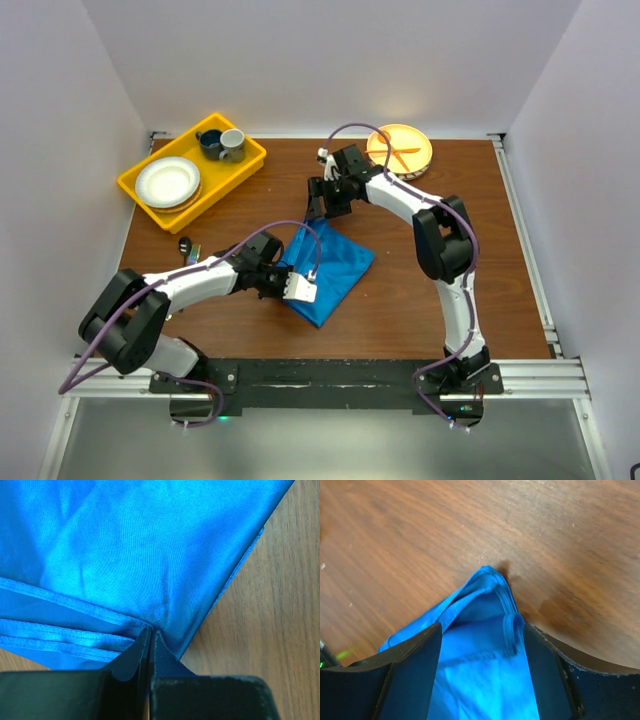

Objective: Fold the napkin into a case and place the utensils inside
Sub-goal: Fold the lower triangle-folded napkin at the center of the board.

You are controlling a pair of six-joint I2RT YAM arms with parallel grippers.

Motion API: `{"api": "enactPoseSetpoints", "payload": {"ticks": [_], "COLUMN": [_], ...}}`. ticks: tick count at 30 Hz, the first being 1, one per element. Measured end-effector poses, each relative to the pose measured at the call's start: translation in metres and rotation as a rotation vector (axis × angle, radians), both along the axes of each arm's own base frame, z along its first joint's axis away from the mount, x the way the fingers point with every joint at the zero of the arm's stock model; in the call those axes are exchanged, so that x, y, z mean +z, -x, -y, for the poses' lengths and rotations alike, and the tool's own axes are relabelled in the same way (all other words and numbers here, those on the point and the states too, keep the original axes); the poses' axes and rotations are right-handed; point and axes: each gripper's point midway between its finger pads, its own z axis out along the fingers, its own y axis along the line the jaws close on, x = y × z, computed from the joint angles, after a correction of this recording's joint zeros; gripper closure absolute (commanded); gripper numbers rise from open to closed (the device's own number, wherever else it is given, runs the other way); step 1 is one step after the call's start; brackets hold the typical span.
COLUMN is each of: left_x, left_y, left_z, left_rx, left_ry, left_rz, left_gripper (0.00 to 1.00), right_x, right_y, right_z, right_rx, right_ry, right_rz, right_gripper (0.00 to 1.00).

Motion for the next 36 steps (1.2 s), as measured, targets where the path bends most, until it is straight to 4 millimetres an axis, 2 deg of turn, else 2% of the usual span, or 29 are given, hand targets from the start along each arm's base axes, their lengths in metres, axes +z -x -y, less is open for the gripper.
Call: {"api": "enactPoseSetpoints", "payload": {"ticks": [6, 12, 16, 22, 30, 34, 36], "left_x": [0.000, 0.000, 0.000, 0.000, 0.000, 0.000, 0.000], "left_y": [0.000, 0.000, -0.001, -0.001, -0.002, -0.002, -0.002], "left_z": [0.000, 0.000, 0.001, 0.001, 0.002, 0.002, 0.002], "left_rx": [-0.001, -0.002, -0.002, -0.002, -0.003, -0.002, -0.002], "left_ry": [0.000, 0.001, 0.002, 0.005, 0.007, 0.008, 0.007], "left_rz": [0.001, 0.001, 0.003, 0.005, 0.006, 0.005, 0.006], "left_gripper": [1.00, 1.00, 1.00, 1.00, 1.00, 1.00, 1.00], "right_x": [0.002, 0.004, -0.001, -0.017, -0.021, -0.021, -0.021], "right_y": [-0.002, -0.009, -0.019, -0.024, -0.023, -0.023, -0.023], "right_z": [-0.015, -0.016, -0.016, -0.018, -0.023, -0.023, -0.023], "right_rx": [-0.055, -0.107, -0.141, -0.166, -0.167, -0.165, -0.164], "right_ry": [0.034, 0.044, 0.061, 0.100, 0.114, 0.115, 0.115], "right_rz": [0.022, 0.030, 0.043, 0.040, 0.043, 0.043, 0.044], "right_gripper": [0.32, 0.36, 0.37, 0.43, 0.70, 0.92, 0.99]}}
